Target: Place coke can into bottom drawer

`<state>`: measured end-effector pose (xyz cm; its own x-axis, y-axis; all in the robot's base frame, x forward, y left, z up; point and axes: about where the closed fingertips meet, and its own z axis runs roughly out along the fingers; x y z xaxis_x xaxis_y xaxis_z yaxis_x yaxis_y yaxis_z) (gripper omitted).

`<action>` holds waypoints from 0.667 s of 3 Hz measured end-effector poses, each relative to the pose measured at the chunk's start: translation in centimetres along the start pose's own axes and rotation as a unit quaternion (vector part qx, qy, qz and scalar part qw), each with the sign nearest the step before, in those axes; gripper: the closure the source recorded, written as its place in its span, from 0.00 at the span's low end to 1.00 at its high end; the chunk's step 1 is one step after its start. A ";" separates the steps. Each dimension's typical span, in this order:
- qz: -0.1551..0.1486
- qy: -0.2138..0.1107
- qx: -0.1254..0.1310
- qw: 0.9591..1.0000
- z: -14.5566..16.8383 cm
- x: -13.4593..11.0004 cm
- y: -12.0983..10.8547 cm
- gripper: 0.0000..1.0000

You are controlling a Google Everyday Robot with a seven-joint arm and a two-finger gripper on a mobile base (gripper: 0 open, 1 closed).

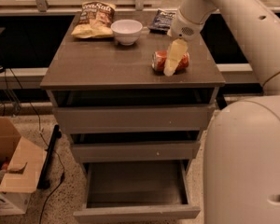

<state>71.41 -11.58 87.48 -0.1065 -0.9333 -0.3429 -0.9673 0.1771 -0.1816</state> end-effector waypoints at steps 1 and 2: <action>0.032 -0.007 -0.009 0.999 2.3 1.4 -0.7 0.19; 0.060 -0.007 -0.013 0.998 3.5 2.7 -1.1 0.49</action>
Offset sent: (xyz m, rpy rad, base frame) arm 0.0212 -0.0279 -0.0480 0.0564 0.0837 -0.1400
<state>73.01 -13.22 83.48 -0.2191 -0.9013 -0.3737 -0.9534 0.2792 -0.1146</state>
